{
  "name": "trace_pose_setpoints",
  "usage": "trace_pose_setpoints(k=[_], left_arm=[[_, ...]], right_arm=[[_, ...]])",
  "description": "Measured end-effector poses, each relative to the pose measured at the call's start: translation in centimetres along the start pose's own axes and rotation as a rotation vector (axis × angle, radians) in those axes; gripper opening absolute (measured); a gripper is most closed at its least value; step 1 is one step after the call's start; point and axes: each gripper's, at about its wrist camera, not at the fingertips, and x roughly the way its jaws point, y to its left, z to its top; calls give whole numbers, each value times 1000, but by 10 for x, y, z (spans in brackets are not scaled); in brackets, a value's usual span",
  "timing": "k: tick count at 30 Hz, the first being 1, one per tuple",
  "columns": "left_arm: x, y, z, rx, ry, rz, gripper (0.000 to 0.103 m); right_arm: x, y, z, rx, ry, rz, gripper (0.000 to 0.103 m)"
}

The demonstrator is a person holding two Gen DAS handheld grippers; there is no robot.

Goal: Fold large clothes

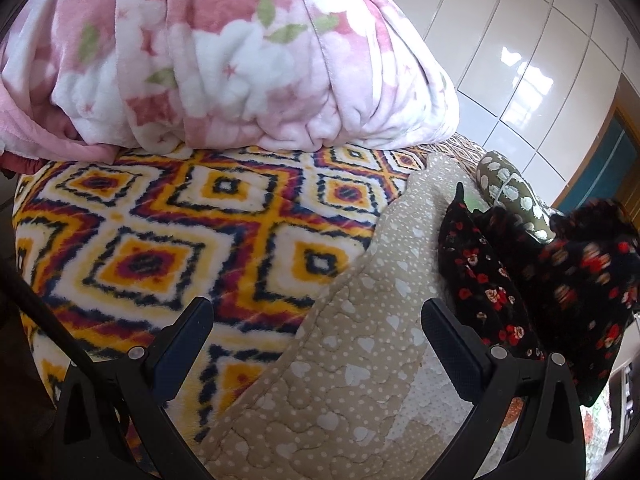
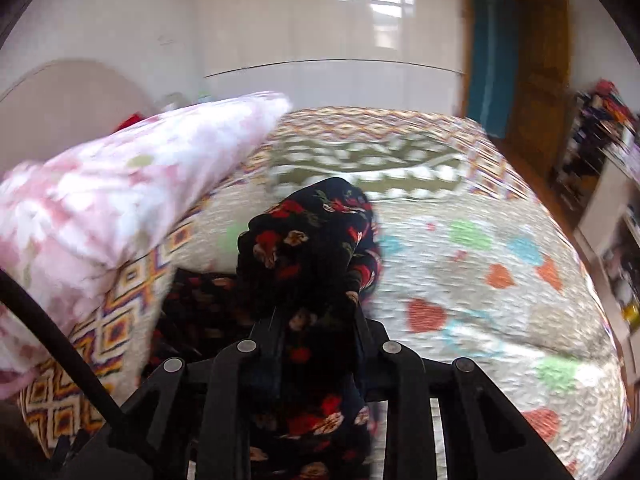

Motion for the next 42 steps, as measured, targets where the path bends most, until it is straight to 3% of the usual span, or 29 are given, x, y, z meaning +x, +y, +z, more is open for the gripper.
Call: trace_pose_setpoints(k=[10, 13, 16, 18, 21, 26, 28, 32, 37, 38, 40, 42], left_arm=[[6, 20, 8, -53, 18, 17, 103], [6, 26, 10, -70, 18, 27, 103], [7, 33, 12, -96, 16, 38, 103], [8, 36, 13, -118, 20, 37, 103], [8, 34, 12, -120, 21, 31, 103], [-1, 20, 10, -95, -12, -44, 103], [-6, 13, 12, -101, -24, -114, 103], [-15, -14, 23, -104, -13, -273, 103], [0, -81, 51, 34, 35, -362, 103], [8, -97, 56, 79, 48, -394, 102], [33, -121, 64, 119, 122, -436, 88], [76, -135, 61, 137, 251, -344, 76]], right_arm=[[39, 143, -37, -214, 104, 232, 28], [66, 155, -51, -234, 179, 273, 31], [94, 150, -63, -218, 265, 344, 43], [95, 147, -69, -227, 261, 370, 51], [82, 148, -67, -263, 245, 360, 56], [27, 98, -42, -141, 147, 450, 63], [13, 78, -40, -121, 106, 420, 69], [4, 30, -49, -90, 92, 309, 69], [11, -28, -68, 23, 133, 302, 69], [12, -36, -71, 37, 137, 301, 69], [14, -48, -76, 59, 145, 307, 69], [15, -62, -79, 95, 152, 333, 69]])
